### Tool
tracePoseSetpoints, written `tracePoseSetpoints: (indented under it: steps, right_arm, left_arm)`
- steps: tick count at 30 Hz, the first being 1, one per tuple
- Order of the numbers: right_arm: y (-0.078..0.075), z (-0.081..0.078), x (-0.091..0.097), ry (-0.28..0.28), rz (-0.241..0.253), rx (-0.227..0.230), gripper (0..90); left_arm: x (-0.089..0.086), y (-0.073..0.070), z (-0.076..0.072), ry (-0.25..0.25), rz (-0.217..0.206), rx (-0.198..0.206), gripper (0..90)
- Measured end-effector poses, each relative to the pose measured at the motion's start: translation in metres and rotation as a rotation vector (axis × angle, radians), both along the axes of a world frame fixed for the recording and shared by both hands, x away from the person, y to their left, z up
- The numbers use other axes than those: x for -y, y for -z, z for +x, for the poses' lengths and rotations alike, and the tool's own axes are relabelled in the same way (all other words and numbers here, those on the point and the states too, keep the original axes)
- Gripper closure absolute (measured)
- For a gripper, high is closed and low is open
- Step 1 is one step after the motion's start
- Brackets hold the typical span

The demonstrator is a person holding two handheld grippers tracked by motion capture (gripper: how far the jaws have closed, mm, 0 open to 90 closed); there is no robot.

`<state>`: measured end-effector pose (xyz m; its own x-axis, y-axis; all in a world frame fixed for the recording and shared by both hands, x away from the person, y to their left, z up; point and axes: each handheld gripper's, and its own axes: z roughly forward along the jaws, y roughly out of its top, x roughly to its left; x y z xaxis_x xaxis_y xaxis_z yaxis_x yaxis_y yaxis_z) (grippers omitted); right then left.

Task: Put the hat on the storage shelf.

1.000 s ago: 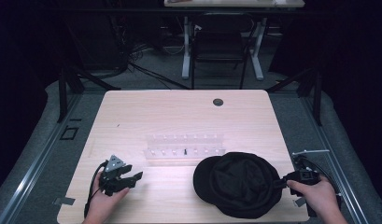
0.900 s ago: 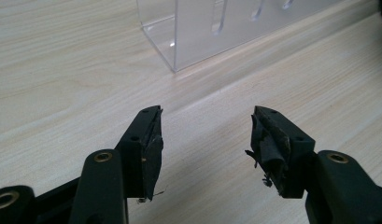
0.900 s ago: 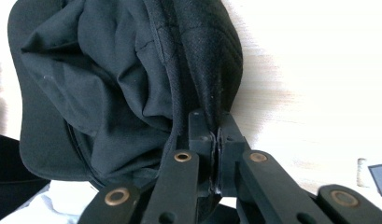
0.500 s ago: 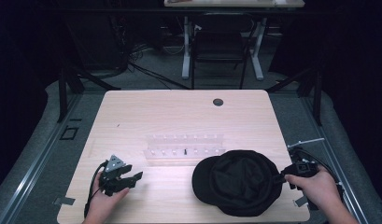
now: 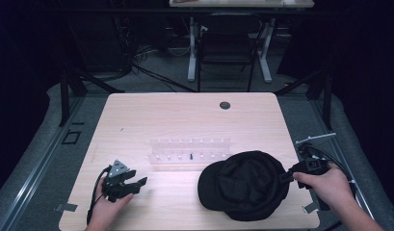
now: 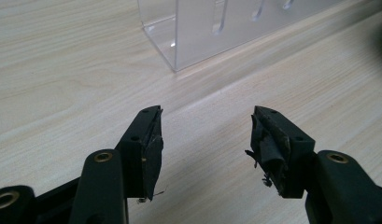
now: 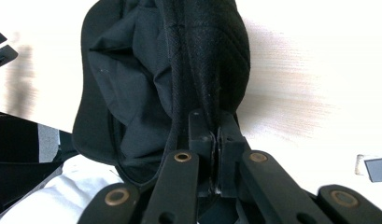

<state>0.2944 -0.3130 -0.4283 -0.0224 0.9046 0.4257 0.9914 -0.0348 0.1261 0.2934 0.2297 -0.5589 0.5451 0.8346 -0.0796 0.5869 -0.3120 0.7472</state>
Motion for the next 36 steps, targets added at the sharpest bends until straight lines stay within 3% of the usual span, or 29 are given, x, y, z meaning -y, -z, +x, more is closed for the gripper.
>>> tracePoseSetpoints:
  steps: [3,4,6,7,8,9,12,13,19,20,21,28,36]
  right_arm:
    - [-0.006,0.001,-0.001,0.0,0.007,-0.005,87.6]
    - [-0.009,0.001,0.0,-0.029,0.006,-0.021,87.7]
    - [-0.01,0.001,-0.003,-0.003,0.012,-0.01,87.7]
    - [-0.011,0.002,-0.003,-0.021,0.008,-0.02,87.7]
    - [-0.012,0.001,-0.006,0.005,0.026,-0.007,87.7]
    - [-0.014,0.001,-0.007,0.009,0.01,-0.016,87.7]
    - [-0.019,0.003,-0.009,-0.017,0.034,-0.019,87.7]
    - [-0.019,0.003,-0.012,0.003,0.033,-0.011,87.8]
    - [-0.03,0.004,-0.018,-0.02,0.071,-0.008,87.8]
    - [-0.031,0.003,-0.021,0.013,0.095,0.009,87.8]
    - [-0.033,0.004,-0.019,-0.014,0.09,0.0,87.8]
    - [-0.042,0.003,-0.024,-0.001,0.149,0.014,87.8]
    - [-0.055,0.004,-0.025,-0.025,0.195,0.033,87.9]
  left_arm:
    - [0.0,0.0,0.0,0.0,0.001,0.0,43.6]
    - [0.0,0.0,0.0,-0.001,0.001,0.001,43.6]
    - [0.001,0.0,0.0,0.0,0.001,-0.002,43.6]
    - [0.001,0.0,0.0,0.0,0.0,-0.002,43.6]
    - [0.001,0.001,0.0,-0.001,-0.003,-0.003,43.6]
    - [0.001,0.001,0.0,0.0,-0.003,-0.004,43.6]
    - [0.001,0.001,0.0,0.0,0.0,-0.002,43.6]
    - [0.001,0.001,0.0,0.0,0.001,-0.002,43.6]
    - [0.001,0.001,0.0,0.001,-0.001,-0.003,43.6]
    - [0.001,0.001,0.0,0.002,-0.001,-0.003,43.6]
    - [0.001,0.001,0.0,0.002,-0.001,-0.003,43.6]
    - [0.001,0.001,0.0,0.001,-0.002,-0.003,43.6]
    - [0.001,0.001,0.0,0.002,0.0,-0.004,43.6]
